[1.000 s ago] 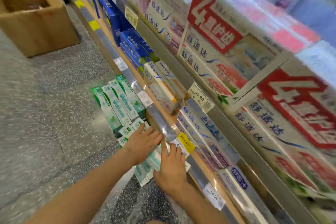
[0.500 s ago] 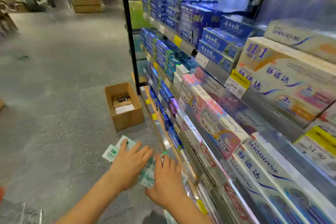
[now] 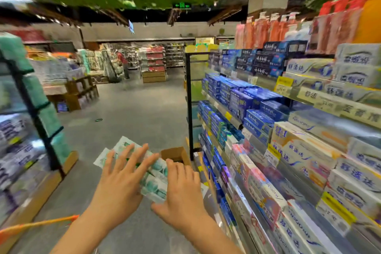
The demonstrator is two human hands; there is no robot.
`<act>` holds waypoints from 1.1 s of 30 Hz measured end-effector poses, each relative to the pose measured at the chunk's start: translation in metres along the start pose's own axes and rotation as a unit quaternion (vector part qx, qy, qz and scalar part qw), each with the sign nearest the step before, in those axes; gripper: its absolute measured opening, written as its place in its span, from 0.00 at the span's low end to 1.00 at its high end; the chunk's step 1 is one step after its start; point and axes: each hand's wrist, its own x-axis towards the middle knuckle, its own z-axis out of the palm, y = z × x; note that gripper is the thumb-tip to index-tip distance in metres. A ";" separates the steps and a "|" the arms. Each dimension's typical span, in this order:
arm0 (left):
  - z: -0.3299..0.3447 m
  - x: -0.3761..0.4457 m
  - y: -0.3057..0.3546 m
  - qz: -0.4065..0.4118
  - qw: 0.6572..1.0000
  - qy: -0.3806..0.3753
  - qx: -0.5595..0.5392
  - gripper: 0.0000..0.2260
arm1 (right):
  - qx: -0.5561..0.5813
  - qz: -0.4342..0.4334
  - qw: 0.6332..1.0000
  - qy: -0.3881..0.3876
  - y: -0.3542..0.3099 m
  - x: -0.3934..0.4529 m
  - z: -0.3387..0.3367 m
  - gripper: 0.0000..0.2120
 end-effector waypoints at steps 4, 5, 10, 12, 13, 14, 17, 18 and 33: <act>-0.042 -0.035 -0.013 -0.201 0.975 0.082 -0.050 0.42 | 0.081 0.044 0.996 0.008 -0.047 -0.002 -0.025 0.41; -0.052 -0.042 -0.017 -0.265 0.953 0.114 -0.096 0.39 | 0.095 0.049 0.994 0.009 -0.059 -0.005 -0.029 0.41; -0.112 -0.076 -0.027 -0.449 0.602 0.148 -0.644 0.35 | 0.163 0.023 0.982 -0.089 -0.132 -0.025 -0.050 0.49; -0.129 -0.103 -0.030 -0.470 0.547 0.166 -0.672 0.34 | 0.175 0.016 0.979 -0.108 -0.173 -0.035 -0.057 0.51; -0.135 -0.119 -0.034 -0.483 0.531 0.186 -0.671 0.32 | 0.186 0.012 0.976 -0.115 -0.196 -0.042 -0.060 0.49; -0.142 -0.137 -0.041 -0.490 0.511 0.202 -0.677 0.31 | 0.196 0.006 0.973 -0.126 -0.221 -0.049 -0.063 0.45; -0.169 -0.199 -0.067 -0.518 0.489 0.236 -0.661 0.32 | 0.207 -0.018 0.966 -0.152 -0.296 -0.080 -0.064 0.36; -0.182 -0.220 -0.077 -0.528 0.485 0.252 -0.651 0.29 | 0.197 -0.025 0.967 -0.160 -0.322 -0.091 -0.064 0.37; -0.254 -0.392 -0.168 -0.593 0.447 0.178 -0.646 0.24 | 0.267 0.013 0.899 -0.346 -0.487 -0.183 -0.044 0.47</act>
